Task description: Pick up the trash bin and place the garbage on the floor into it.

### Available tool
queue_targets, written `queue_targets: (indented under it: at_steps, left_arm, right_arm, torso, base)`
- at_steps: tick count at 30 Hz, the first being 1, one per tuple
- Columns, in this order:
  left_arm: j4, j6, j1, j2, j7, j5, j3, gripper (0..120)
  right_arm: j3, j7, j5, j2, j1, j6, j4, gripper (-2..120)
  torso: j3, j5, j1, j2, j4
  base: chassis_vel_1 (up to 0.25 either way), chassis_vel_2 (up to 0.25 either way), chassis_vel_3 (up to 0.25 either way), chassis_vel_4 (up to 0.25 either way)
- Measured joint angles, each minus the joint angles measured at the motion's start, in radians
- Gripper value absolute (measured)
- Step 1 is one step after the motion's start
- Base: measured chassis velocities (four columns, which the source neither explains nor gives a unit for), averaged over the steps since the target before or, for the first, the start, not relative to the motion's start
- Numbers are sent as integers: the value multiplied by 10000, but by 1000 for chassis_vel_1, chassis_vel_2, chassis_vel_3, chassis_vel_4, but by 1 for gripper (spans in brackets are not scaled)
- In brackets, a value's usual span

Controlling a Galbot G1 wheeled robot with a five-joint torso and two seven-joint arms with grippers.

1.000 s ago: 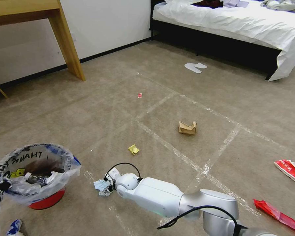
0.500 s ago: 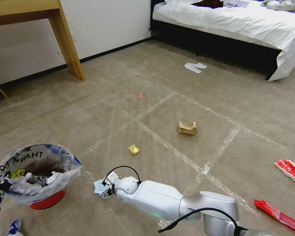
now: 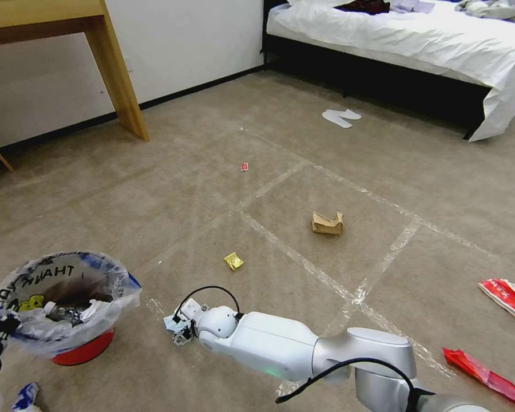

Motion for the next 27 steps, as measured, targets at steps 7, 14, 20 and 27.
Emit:
queue_targets:
  at_steps: [7,14,20,27]
  left_arm:
    - [-180,-13,55,-43,1,-3,25,5]
    - [-225,-14,53,-87,0,-6,29,5]
    - [-284,-29,89,-120,8,-4,26,5]
    - [-325,-76,125,-180,26,0,27,5]
  right_arm:
    - [-26,-209,-207,-2,-27,144,-468,98]
    - [-112,-291,-225,-2,36,164,-529,98]
    - [-250,-456,-470,-2,103,329,-673,98]
    - [-330,-573,-640,-2,131,469,-843,93]
  torso:
    - [0,0,0,0,-1]
    - [0,0,0,-1,0]
    - [0,0,0,-2,-1]
    - [0,0,0,-1,0]
  base:
    - [0,0,0,0]
    - [0,0,0,0]
    - [0,0,0,0]
    - [0,0,0,0]
